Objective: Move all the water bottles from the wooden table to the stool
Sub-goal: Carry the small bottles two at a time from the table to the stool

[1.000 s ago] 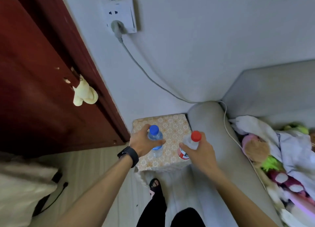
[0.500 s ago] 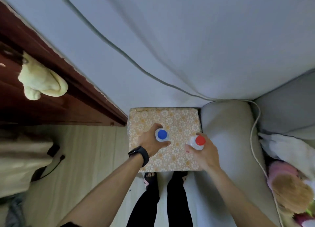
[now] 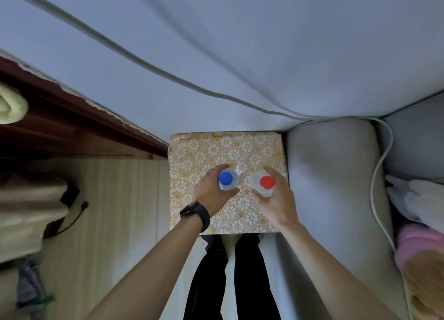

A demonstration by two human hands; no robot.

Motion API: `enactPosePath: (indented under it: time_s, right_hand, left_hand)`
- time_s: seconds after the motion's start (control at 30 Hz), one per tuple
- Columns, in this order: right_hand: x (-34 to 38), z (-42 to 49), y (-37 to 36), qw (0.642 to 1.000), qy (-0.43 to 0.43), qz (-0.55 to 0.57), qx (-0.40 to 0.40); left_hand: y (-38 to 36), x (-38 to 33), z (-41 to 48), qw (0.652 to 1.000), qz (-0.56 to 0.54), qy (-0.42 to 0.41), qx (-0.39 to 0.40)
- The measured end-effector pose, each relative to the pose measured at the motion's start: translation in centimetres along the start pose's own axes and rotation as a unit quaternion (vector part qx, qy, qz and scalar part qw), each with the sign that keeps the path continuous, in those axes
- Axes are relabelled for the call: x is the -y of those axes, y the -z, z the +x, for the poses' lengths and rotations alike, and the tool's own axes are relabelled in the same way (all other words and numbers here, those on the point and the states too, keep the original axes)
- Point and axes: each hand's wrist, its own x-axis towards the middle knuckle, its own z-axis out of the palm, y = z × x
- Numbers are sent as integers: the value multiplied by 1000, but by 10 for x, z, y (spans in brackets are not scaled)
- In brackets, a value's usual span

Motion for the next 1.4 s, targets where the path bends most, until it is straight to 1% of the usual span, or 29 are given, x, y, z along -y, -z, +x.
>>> enactPosePath:
  time_s: [0.13,0.2,0.37,0.5,0.6,0.8,0.9,1.03,1.17,1.23,1.33,1.4]
  right_hand:
    - [-4,-5,-5,999,-37,-21,8]
    - [-6,-7,-5,999,-33,-16,14]
    - [-9,4,1,999,-35,21,17]
    - [-11,27,10,1000,-22,20,-6]
    - [-6,58,22,999,-35,31,-20]
    - [11,119,43,999,-16,40,-3]
    - [13,137,49,1000,-10,25,0]
    - [12,142,51,999,-22,31,1]
    - [11,139,53,999,-20,27,-20]
    - [14,141,58,999,-21,15,-24]
    - [16,146,62,1000,4,-15,-21]
    - [11,145,61,1000,15,-15,-13]
  left_hand:
    - [-4,13,-5,999,-25,45,7]
    - [-9,17,-5,997,-38,59,21]
    - [-20,15,7,998,-39,37,-12]
    - [-24,-9,32,998,-56,27,-6]
    - [-31,-30,57,998,-56,8,-12]
    - [-39,-65,110,998,-47,-25,-20]
    - [-40,-73,128,998,-50,-18,-24]
    - [-39,-77,135,998,-65,-16,-23]
    - [-43,-79,129,996,-77,-20,-37]
    - [-43,-82,131,996,-84,-24,-32]
    - [-42,-83,136,996,-79,-34,-27]
    - [-43,-79,135,997,-69,-35,-26]
